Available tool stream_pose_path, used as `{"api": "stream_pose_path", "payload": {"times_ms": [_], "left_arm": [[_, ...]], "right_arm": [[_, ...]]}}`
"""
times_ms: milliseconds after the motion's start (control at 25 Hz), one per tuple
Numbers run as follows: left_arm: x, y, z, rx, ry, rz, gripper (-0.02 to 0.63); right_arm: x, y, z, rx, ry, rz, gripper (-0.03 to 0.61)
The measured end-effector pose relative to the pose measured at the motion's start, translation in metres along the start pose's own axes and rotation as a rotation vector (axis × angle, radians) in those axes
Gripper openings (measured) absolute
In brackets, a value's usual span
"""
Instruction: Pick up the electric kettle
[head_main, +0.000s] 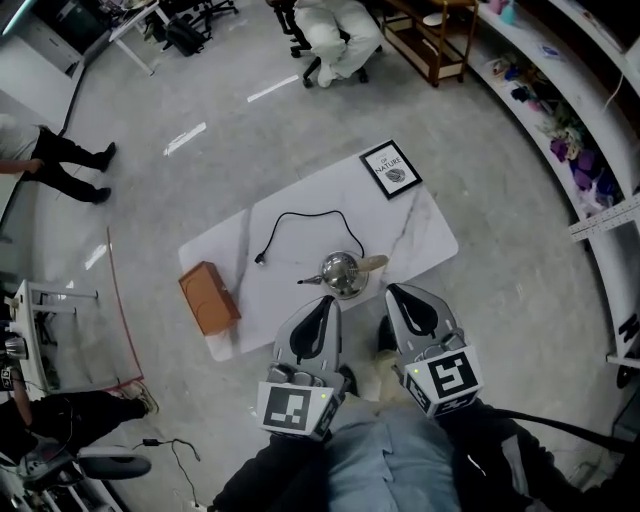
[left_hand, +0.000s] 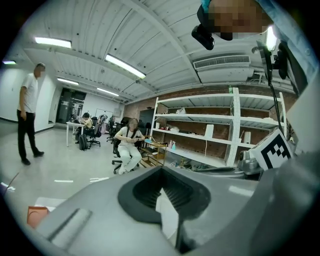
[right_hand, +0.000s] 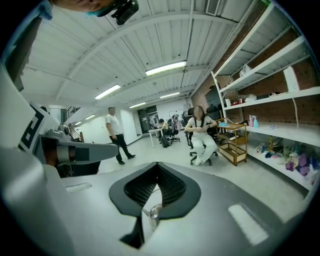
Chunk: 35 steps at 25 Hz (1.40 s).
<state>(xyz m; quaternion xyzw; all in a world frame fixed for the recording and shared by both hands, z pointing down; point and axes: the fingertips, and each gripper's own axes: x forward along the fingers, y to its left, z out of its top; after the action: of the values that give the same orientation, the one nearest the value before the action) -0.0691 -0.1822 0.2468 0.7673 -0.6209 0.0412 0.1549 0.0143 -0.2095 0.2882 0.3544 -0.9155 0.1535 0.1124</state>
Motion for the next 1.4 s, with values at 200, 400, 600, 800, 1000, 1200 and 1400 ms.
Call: {"api": "stream_pose_path", "payload": {"times_ms": [200,400,600,800,1000,1200,1400], "left_arm": [[0.017,0.011,0.007,0.005,-0.022,0.085,0.001],[0.023,0.023,0.001,-0.02,-0.02,0.145,0.001],[0.027,0.036,-0.01,-0.057,-0.019,0.18,0.001],[0.03,0.043,-0.02,-0.078,-0.006,0.189,0.001],[0.032,0.055,-0.033,-0.101,0.002,0.208,0.001],[0.034,0.062,-0.051,-0.129,0.002,0.217,0.001],[0.039,0.069,-0.078,-0.114,0.004,0.203,0.001]], "right_arm": [[0.023,-0.019,0.004,-0.011,0.009,0.063,0.026],[0.037,-0.027,0.003,-0.015,0.028,0.095,0.026],[0.051,-0.03,-0.006,-0.025,0.06,0.113,0.026],[0.059,-0.03,-0.012,-0.031,0.082,0.121,0.026],[0.066,-0.034,-0.023,-0.038,0.095,0.113,0.026],[0.071,-0.042,-0.038,-0.036,0.099,0.084,0.026],[0.076,-0.05,-0.056,-0.042,0.087,0.063,0.026]]}}
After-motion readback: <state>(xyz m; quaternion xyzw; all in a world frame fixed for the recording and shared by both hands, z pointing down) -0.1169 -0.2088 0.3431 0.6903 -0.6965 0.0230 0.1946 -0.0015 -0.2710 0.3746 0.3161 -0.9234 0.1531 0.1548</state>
